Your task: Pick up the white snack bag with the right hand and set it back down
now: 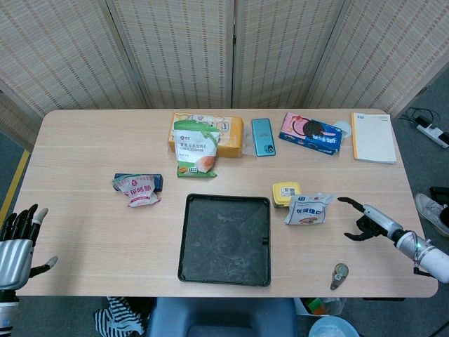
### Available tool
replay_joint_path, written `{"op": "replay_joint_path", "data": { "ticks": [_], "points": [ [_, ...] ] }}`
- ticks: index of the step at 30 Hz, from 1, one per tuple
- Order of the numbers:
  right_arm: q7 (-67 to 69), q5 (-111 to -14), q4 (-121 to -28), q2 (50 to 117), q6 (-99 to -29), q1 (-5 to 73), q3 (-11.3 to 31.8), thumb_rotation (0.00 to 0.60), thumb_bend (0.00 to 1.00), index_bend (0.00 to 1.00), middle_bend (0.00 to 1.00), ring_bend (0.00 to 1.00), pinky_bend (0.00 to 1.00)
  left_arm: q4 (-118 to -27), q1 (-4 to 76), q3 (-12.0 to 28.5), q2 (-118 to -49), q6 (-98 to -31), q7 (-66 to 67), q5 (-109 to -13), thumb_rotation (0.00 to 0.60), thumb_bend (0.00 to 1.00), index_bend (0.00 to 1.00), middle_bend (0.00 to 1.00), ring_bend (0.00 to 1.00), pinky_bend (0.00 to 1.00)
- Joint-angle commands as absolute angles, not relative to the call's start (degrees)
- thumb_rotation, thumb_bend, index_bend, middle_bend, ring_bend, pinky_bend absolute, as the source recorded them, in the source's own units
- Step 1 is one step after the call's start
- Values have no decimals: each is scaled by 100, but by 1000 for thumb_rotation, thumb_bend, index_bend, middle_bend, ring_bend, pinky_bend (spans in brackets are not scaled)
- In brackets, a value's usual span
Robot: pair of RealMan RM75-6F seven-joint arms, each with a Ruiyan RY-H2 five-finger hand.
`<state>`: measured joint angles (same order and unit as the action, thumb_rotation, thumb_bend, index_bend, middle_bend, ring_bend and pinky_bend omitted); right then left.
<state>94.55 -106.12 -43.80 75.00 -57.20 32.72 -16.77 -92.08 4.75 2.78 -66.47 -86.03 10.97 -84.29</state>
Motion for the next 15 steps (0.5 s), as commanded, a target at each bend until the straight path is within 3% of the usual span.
{"op": "replay_joint_path", "data": {
  "ticks": [1, 15],
  "points": [
    [9807, -10653, -4217, 7667, -5676, 3449, -1786, 600, 328, 4, 63, 848, 983, -9206, 475, 281, -6645, -8607, 1091, -8431, 600, 144, 0, 0, 34, 15],
    [10008, -10746, -3929, 8031, -5562, 3822, -2103, 600, 328, 4, 67, 848, 983, -9207, 466, 272, -6631, -8628, 1055, -8463, 600, 144, 0, 0, 34, 15]
  ]
}}
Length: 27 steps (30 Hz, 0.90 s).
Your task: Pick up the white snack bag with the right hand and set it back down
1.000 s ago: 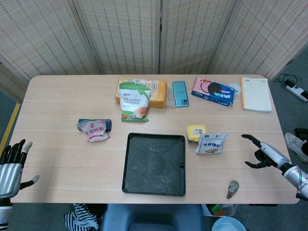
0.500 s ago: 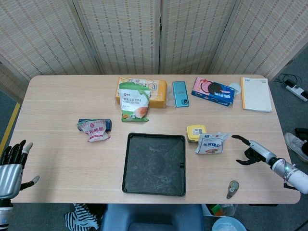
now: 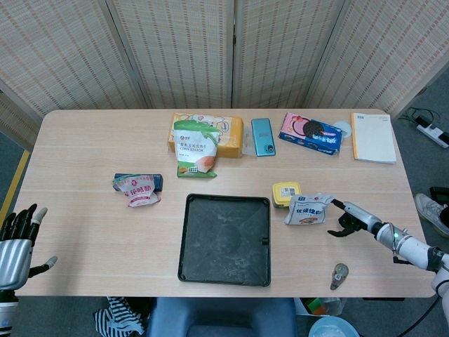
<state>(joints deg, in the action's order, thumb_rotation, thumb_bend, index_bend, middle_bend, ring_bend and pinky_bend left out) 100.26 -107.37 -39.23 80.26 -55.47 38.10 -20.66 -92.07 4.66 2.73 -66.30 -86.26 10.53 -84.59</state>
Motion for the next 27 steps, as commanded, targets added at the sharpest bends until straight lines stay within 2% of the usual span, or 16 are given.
{"op": "replay_joint_path", "data": {
  "ticks": [1, 12, 27],
  "points": [
    [9973, -10755, -3941, 8026, -5581, 3820, -2138, 600, 328, 4, 67, 848, 983, -9205, 466, 271, -6633, -8629, 1059, -8466, 600, 144, 0, 0, 34, 15],
    [8760, -10771, -4568, 7753, -5860, 3675, -2315, 600, 328, 4, 68, 849, 983, -9218, 469, 254, -6657, -8636, 1128, -8504, 600, 143, 0, 0, 34, 15],
    [5854, -10321, -6404, 6965, -5418, 3496, -2252, 600, 328, 4, 23, 844, 983, -9243, 453, 242, -6660, -8665, 1120, -8536, 600, 144, 0, 0, 38, 15]
  ]
}}
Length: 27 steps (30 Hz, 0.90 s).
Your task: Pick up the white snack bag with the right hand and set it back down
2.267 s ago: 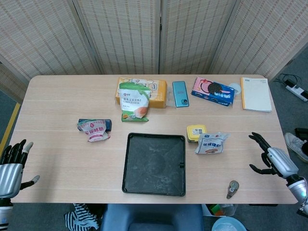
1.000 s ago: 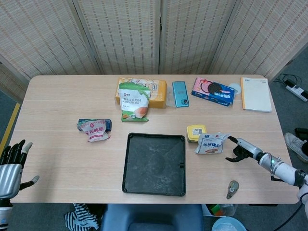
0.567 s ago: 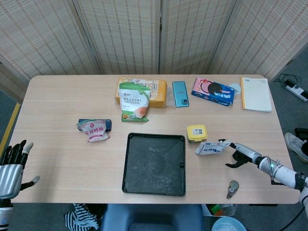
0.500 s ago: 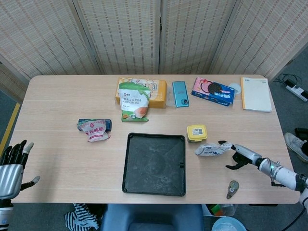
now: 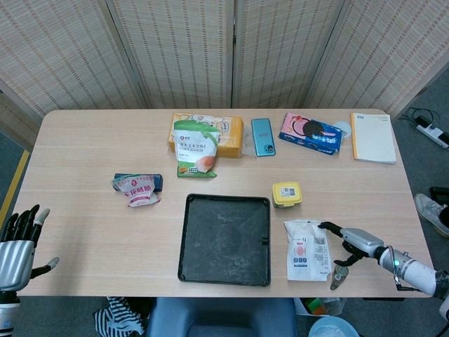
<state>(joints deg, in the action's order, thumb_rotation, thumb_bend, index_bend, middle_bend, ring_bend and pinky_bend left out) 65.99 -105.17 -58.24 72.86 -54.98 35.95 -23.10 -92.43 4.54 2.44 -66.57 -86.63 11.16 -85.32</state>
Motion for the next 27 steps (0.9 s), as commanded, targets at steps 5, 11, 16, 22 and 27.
{"op": "replay_joint_path", "data": {
  "ticks": [5, 11, 16, 22, 27],
  "points": [
    [4956, -10149, -7037, 6649, -5399, 3442, -2143, 600, 328, 1, 8, 838, 983, -9246, 450, 239, -6668, -8666, 1132, -8537, 600, 144, 0, 0, 43, 15],
    [2746, -9639, -7669, 6373, -5649, 3131, -1689, 600, 328, 0, 0, 802, 971, -9244, 453, 251, -6674, -8662, 1141, -8521, 600, 144, 0, 0, 46, 15],
    [956, -9244, -7736, 6537, -6082, 2707, -1316, 600, 329, 0, 0, 746, 936, -9246, 441, 248, -6669, -8685, 1122, -8533, 600, 144, 0, 0, 48, 15],
    [772, -9417, -7270, 6915, -6542, 2449, -1178, 600, 329, 0, 0, 738, 930, -9234, 456, 255, -6695, -8651, 1193, -8507, 600, 144, 0, 0, 47, 15],
    [641, -9670, -6959, 7189, -6664, 2391, -1181, 600, 329, 0, 0, 738, 930, -9244, 455, 263, -6711, -8657, 1233, -8491, 600, 144, 0, 0, 48, 15]
  ]
}}
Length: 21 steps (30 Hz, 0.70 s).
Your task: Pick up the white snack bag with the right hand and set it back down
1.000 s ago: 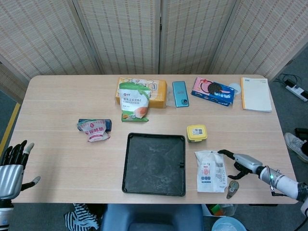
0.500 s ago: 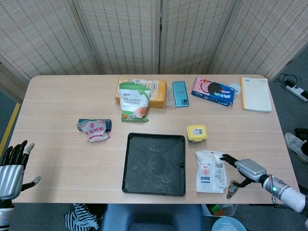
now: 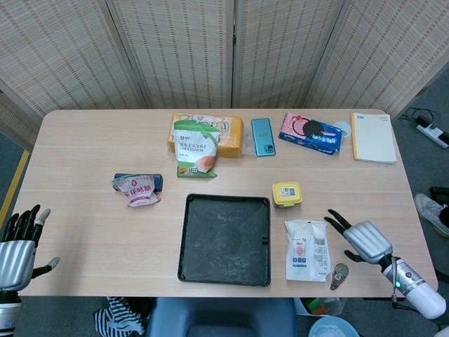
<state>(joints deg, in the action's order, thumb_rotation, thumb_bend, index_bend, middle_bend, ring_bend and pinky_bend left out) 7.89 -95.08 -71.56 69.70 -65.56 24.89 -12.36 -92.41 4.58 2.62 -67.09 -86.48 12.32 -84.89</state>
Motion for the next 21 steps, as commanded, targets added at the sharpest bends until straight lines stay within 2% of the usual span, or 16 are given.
{"op": "replay_joint_path", "data": {
  "ticks": [1, 14, 21],
  "points": [
    [583, -9700, -6943, 7224, -6668, 2384, -1182, 600, 329, 0, 0, 737, 930, -9244, 452, 261, -6711, -8663, 1225, -8497, 600, 143, 0, 0, 48, 15],
    [278, -9913, -6692, 7575, -6714, 2217, -1220, 600, 329, 0, 0, 737, 930, -9240, 445, 244, -6687, -8676, 1162, -8544, 600, 144, 0, 0, 47, 15],
    [433, -10047, -6128, 8137, -7137, 2088, -1068, 600, 329, 0, 0, 737, 930, -9230, 436, 253, -6708, -8711, 1193, -8551, 600, 143, 0, 0, 48, 14]
  ]
}}
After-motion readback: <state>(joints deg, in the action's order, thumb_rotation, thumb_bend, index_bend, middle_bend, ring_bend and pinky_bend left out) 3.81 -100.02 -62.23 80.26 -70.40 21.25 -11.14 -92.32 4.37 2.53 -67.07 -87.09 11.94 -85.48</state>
